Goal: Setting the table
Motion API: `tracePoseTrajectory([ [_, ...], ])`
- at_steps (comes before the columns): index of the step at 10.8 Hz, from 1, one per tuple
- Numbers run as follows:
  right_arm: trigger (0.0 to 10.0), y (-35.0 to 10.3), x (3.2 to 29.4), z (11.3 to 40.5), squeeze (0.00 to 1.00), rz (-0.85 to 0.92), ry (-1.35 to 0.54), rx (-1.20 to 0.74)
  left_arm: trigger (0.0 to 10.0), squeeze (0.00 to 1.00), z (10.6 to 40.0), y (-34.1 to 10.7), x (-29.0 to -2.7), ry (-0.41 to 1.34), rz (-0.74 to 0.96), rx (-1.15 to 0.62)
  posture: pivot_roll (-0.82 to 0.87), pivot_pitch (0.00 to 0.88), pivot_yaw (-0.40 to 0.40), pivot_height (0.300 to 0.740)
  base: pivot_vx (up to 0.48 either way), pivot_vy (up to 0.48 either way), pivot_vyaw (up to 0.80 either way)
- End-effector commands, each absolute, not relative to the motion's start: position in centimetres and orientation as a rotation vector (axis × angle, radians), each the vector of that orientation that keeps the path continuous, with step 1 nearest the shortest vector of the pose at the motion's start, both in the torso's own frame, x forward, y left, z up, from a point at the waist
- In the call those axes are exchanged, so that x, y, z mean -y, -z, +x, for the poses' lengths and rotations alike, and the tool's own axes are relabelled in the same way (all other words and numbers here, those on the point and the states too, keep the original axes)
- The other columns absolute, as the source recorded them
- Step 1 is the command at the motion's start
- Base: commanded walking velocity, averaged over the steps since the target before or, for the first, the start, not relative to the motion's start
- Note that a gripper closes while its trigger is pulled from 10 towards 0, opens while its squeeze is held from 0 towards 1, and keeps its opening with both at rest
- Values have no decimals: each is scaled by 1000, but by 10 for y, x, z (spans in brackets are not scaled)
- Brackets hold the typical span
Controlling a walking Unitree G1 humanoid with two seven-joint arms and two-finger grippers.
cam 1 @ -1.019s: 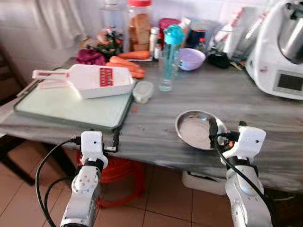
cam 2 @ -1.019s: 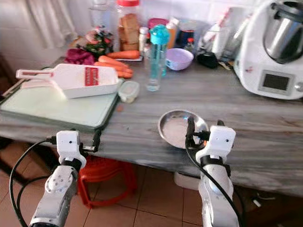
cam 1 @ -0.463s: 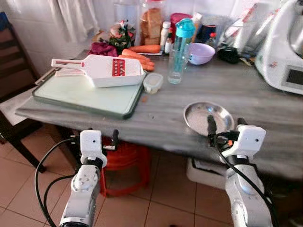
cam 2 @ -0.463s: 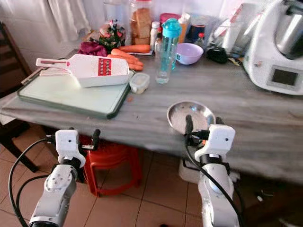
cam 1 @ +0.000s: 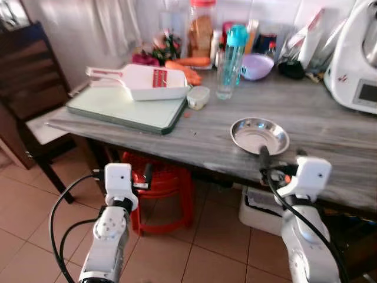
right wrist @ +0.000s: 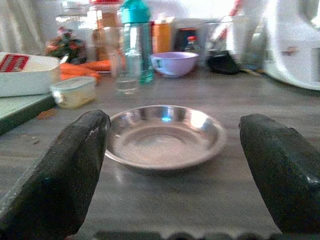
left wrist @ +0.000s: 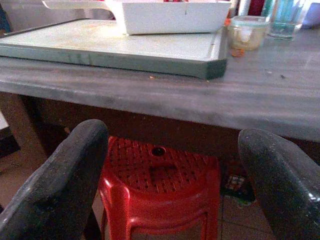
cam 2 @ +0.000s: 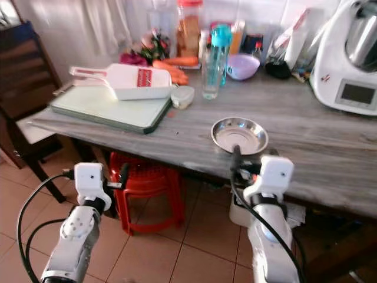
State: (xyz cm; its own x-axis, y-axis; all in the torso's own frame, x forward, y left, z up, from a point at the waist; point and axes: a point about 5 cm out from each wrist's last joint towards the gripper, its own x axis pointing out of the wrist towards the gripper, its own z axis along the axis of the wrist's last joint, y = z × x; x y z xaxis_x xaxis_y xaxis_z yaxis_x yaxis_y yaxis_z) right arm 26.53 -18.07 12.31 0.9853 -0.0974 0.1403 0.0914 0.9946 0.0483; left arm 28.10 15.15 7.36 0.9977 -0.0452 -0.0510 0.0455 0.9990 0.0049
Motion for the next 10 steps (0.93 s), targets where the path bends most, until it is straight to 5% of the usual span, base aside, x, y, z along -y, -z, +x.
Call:
tracePoseTrajectory([
  [1,10000,-122,179,267,0,62,99,126,10000,0,283,-76,-155,44,20,-49,68,0,-13,740,-289,0,0],
  [8,10000,-122,180,270,0,81,120,116,10000,0,285,-77,-153,56,29,-42,74,0,-14,740,-290,0,0],
  [10,10000,-121,180,271,0,89,118,114,10000,0,285,-78,-152,61,32,-37,82,0,-16,740,-289,0,-575],
])
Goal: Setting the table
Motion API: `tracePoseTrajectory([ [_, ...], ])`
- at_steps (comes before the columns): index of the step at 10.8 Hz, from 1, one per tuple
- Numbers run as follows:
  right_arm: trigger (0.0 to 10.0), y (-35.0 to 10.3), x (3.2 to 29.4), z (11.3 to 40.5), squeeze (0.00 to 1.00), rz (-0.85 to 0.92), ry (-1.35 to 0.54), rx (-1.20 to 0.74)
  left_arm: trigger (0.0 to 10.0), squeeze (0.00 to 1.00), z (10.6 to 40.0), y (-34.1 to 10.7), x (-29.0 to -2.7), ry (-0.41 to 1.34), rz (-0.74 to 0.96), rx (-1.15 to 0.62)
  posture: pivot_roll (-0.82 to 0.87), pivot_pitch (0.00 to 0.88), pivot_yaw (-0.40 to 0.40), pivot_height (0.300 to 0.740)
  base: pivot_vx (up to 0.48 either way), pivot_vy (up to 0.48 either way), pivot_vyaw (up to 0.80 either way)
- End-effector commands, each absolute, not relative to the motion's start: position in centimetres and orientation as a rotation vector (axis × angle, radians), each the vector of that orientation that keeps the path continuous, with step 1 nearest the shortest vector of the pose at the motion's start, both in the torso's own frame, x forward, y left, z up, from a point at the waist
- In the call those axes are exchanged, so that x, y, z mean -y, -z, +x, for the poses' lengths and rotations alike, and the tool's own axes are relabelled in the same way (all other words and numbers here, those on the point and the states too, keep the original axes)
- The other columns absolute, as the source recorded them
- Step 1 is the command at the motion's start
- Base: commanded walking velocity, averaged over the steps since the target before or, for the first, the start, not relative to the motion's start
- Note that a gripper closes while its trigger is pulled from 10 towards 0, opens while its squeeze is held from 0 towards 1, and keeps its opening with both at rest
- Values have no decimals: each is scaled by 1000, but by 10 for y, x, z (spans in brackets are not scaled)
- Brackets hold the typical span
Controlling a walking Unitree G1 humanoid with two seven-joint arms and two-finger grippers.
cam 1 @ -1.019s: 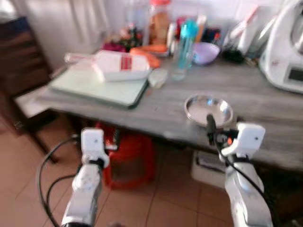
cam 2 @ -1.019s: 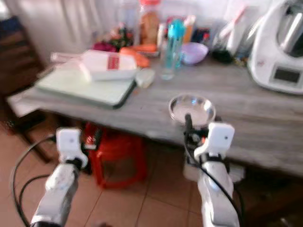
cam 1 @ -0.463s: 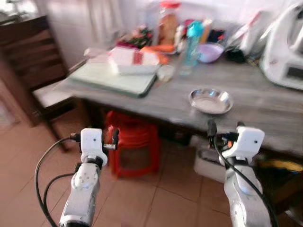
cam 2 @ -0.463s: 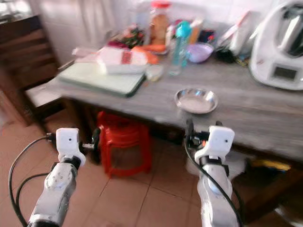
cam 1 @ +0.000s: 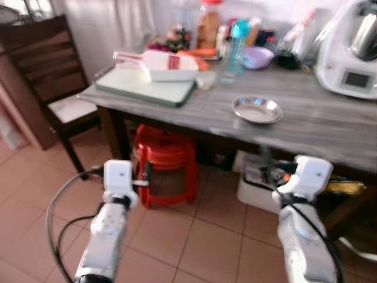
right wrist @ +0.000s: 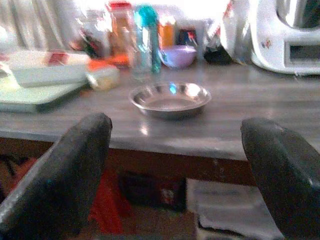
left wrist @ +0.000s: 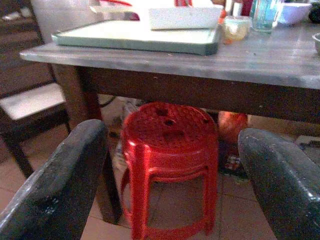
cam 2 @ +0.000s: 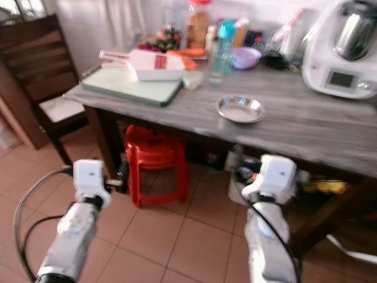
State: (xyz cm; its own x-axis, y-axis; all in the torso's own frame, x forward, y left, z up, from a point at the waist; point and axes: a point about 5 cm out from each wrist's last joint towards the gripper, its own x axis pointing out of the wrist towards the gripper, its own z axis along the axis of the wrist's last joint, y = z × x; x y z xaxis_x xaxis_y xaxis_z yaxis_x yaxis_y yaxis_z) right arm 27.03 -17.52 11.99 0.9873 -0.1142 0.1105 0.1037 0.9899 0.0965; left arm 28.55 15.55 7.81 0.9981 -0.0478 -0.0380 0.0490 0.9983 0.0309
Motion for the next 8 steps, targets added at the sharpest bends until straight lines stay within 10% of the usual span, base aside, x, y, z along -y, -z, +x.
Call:
tracePoseTrajectory([
  [1,10000,-121,178,273,0,89,111,115,10000,0,286,-79,-153,58,31,-33,86,0,-19,740,-289,0,-712],
  [8,10000,-121,184,272,0,66,98,109,10000,0,285,-86,-135,169,-11,-1,71,0,-20,740,-40,-47,-107],
])
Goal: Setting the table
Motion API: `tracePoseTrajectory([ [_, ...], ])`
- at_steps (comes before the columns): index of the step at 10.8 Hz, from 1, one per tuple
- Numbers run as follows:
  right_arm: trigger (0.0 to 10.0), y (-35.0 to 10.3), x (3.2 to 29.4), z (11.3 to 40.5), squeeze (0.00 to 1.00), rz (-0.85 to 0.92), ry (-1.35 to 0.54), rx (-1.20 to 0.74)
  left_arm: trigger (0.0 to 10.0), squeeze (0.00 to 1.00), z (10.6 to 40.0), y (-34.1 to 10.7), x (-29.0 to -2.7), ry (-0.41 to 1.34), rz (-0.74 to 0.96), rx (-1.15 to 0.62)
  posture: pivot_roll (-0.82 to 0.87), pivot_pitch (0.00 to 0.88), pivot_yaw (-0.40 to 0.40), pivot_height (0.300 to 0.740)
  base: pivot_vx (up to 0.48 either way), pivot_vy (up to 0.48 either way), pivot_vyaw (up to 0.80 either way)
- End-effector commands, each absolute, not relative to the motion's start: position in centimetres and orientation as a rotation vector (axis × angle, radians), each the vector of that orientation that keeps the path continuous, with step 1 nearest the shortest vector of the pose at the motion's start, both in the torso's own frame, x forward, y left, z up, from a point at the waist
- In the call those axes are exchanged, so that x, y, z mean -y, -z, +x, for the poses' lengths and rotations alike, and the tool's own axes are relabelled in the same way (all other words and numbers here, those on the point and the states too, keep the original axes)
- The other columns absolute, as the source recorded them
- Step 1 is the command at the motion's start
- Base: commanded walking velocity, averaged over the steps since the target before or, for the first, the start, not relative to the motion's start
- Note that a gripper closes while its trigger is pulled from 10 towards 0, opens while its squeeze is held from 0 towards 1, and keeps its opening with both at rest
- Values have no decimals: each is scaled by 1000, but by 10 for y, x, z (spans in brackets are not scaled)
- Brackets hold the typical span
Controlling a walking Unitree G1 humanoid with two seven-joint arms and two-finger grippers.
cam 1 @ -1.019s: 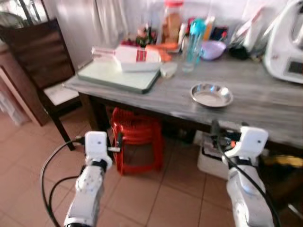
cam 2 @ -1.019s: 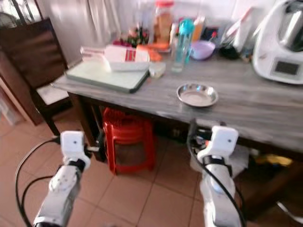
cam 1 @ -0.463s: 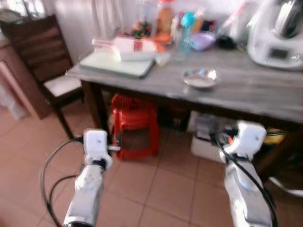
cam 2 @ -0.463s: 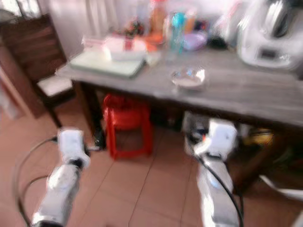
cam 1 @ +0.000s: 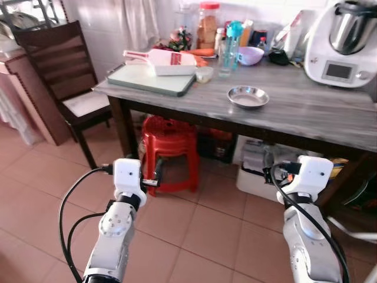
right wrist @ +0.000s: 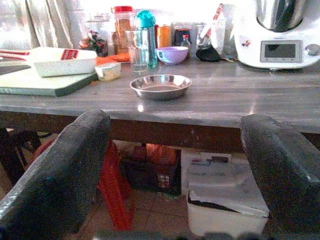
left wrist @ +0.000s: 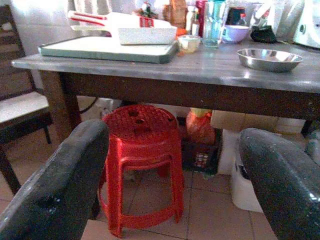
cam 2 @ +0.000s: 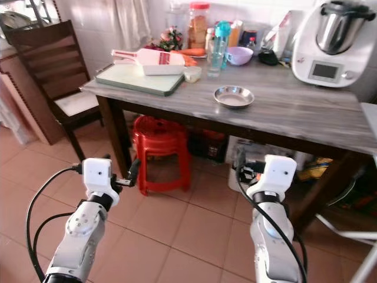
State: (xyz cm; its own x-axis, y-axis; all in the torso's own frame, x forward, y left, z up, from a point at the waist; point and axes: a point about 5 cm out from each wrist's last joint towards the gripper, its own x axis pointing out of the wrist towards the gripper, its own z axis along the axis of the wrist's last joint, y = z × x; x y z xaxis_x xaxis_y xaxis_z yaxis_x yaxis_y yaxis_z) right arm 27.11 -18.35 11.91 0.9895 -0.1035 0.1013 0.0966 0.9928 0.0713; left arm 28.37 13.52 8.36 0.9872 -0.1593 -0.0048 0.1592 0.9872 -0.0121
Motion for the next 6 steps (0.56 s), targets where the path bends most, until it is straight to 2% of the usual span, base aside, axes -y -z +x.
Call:
tracePoseTrajectory([
  [1,10000,-121,184,272,0,67,96,108,10000,0,285,-86,-136,171,-10,-1,73,0,-21,740,0,-326,0],
  [6,10000,-121,187,271,0,59,103,107,10000,0,284,-86,-133,198,-20,3,67,0,-20,740,0,-446,0],
])
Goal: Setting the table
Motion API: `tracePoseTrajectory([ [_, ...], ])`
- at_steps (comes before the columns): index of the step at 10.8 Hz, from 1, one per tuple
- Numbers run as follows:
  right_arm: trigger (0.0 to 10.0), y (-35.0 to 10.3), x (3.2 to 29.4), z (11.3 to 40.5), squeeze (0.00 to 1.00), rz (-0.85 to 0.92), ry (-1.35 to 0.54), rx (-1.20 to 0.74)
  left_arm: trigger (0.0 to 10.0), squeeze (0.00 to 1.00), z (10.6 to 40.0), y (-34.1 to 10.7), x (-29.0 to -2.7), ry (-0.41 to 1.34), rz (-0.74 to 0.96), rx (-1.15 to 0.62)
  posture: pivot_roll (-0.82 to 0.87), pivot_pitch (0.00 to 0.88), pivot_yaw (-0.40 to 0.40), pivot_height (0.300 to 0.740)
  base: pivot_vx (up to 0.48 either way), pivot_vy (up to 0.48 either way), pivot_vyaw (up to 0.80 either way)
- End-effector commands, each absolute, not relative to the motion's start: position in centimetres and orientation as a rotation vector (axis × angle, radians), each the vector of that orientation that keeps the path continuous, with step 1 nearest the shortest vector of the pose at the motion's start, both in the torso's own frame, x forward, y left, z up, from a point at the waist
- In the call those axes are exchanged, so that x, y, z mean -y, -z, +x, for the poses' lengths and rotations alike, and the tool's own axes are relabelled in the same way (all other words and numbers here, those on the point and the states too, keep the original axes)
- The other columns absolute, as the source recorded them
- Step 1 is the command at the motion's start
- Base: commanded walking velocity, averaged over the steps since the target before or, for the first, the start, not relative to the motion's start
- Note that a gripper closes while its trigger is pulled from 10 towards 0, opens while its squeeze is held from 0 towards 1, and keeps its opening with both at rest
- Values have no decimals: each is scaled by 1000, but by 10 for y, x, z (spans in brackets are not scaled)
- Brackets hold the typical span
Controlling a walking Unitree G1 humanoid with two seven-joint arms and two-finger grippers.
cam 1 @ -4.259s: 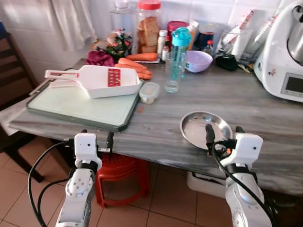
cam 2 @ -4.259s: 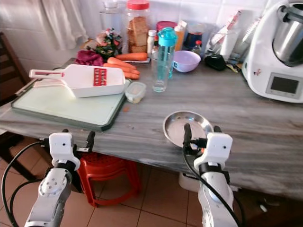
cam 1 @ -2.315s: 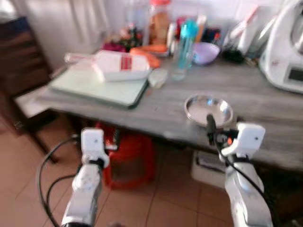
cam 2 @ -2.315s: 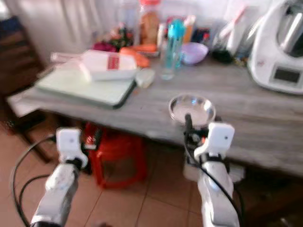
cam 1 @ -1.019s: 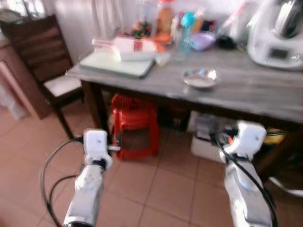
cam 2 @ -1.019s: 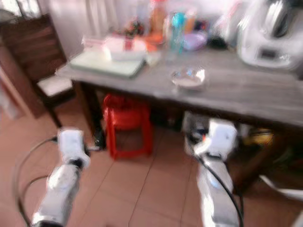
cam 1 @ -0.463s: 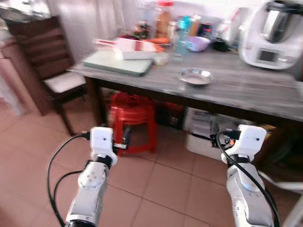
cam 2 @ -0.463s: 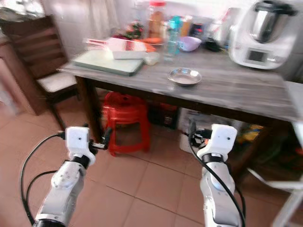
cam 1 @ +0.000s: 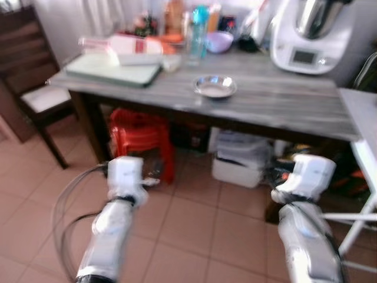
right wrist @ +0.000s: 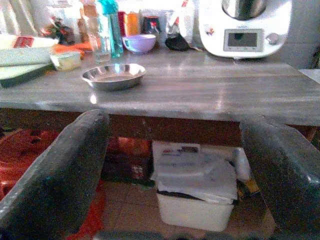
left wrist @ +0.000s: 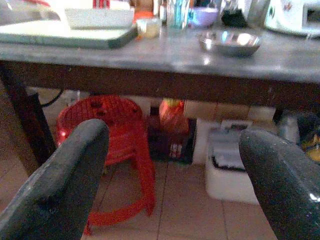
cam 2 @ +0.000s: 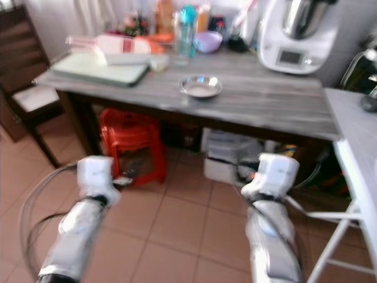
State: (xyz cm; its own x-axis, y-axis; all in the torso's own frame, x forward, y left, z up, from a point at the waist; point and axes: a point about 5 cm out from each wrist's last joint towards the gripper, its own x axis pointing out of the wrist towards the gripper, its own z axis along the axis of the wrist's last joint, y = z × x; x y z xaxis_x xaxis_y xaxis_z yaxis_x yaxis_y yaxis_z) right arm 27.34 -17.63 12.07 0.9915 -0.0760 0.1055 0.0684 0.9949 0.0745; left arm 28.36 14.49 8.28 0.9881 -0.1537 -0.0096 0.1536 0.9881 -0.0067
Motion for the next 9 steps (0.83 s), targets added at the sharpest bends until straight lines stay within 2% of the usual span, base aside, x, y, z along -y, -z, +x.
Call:
tracePoseTrajectory([
  [1,10000,-121,186,271,0,60,102,107,10000,0,284,-86,-133,200,-21,3,68,1,-19,740,0,-480,0],
  [9,10000,-123,186,274,0,63,121,118,10000,0,285,-87,-132,211,-18,5,70,3,-18,740,0,-480,0],
])
